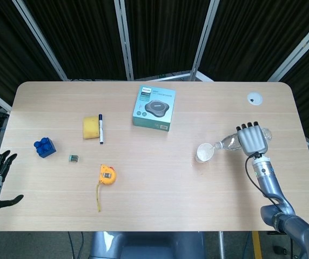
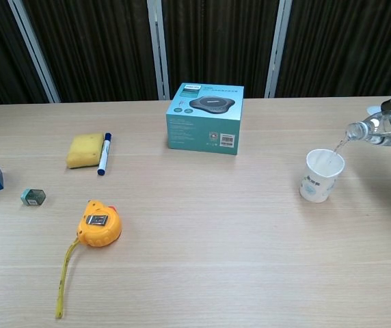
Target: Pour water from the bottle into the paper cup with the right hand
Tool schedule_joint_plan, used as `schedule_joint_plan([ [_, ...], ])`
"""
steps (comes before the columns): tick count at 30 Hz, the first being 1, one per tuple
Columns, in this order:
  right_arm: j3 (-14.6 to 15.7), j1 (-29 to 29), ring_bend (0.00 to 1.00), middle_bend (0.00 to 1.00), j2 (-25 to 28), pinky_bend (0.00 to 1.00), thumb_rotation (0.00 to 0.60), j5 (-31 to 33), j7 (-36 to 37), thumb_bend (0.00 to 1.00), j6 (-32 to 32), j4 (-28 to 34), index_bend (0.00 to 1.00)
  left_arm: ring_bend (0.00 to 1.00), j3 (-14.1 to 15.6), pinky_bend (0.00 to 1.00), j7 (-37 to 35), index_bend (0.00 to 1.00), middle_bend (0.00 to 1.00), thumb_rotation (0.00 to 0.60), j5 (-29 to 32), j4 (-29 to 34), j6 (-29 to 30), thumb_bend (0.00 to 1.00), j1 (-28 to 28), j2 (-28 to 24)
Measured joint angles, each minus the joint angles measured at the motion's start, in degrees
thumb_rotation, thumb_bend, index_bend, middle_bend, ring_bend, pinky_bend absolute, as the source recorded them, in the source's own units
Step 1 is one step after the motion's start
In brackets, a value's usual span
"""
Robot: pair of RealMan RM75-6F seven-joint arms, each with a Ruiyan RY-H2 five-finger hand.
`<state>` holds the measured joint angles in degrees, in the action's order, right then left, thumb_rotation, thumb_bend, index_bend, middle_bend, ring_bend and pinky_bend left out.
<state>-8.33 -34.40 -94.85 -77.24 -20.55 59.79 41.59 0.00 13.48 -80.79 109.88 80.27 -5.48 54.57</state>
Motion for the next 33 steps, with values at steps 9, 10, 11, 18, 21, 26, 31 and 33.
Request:
schedule_joint_plan([
  [9,-1.2,0.48,0.45,0.58,0.12,0.46,0.6,1.34,3.64,0.63,-0.03,2.08,0.46,0.0,0.15,0.0,-0.53,0.0,0.0,0.6,-0.03,0.12,-0.38,0.0,-0.05,-0.23],
  [10,-1.53,0.6,0.45,0.58,0.22,0.46,0.6,1.65,4.81,0.63,-0.03,2.82,0.46,0.0,0.17,0.0,-0.56,0.0,0.0,0.6,-0.06,0.14,-0.43,0.0,-0.08,-0.28],
  [11,-1.87,0.73,0.45,0.58,0.35,0.46,0.6,1.93,6.04,0.63,0.03,3.59,0.46,0.0,0.19,0.0,-0.56,0.0,0.0,0.6,-0.09,0.15,-0.43,0.0,-0.07,-0.29],
  [18,-3.7,2.33,0.45,0.58,2.76,0.47,0.6,3.25,15.29,0.63,0.92,11.06,0.46,0.0,0.32,0.0,-0.7,0.0,0.0,0.6,-0.28,0.23,-0.45,0.0,-0.03,-0.39],
  [21,-4.01,3.43,0.45,0.58,4.84,0.47,0.6,3.11,19.45,0.65,1.84,15.32,0.46,0.0,0.36,0.0,-0.69,0.0,0.0,0.6,-0.3,0.23,-0.52,0.0,-0.05,-0.39],
  [26,-3.87,5.65,0.45,0.58,9.2,0.47,0.6,1.85,28.78,0.66,3.35,22.95,0.46,0.0,0.38,0.0,-0.59,0.0,0.0,0.6,-0.16,0.11,-0.97,0.0,-0.24,-0.29],
  [31,-2.66,8.04,0.45,0.58,15.05,0.47,0.6,-0.71,41.72,0.67,3.89,31.49,0.46,0.0,0.44,0.0,-0.45,0.0,0.0,0.6,-0.11,0.22,-1.26,0.0,-0.4,-0.18],
  [33,-2.0,8.84,0.45,0.58,17.09,0.47,0.6,-2.0,46.92,0.68,3.97,34.51,0.46,0.0,0.44,0.0,-0.42,0.0,0.0,0.6,-0.15,0.26,-1.21,0.0,-0.39,-0.16],
])
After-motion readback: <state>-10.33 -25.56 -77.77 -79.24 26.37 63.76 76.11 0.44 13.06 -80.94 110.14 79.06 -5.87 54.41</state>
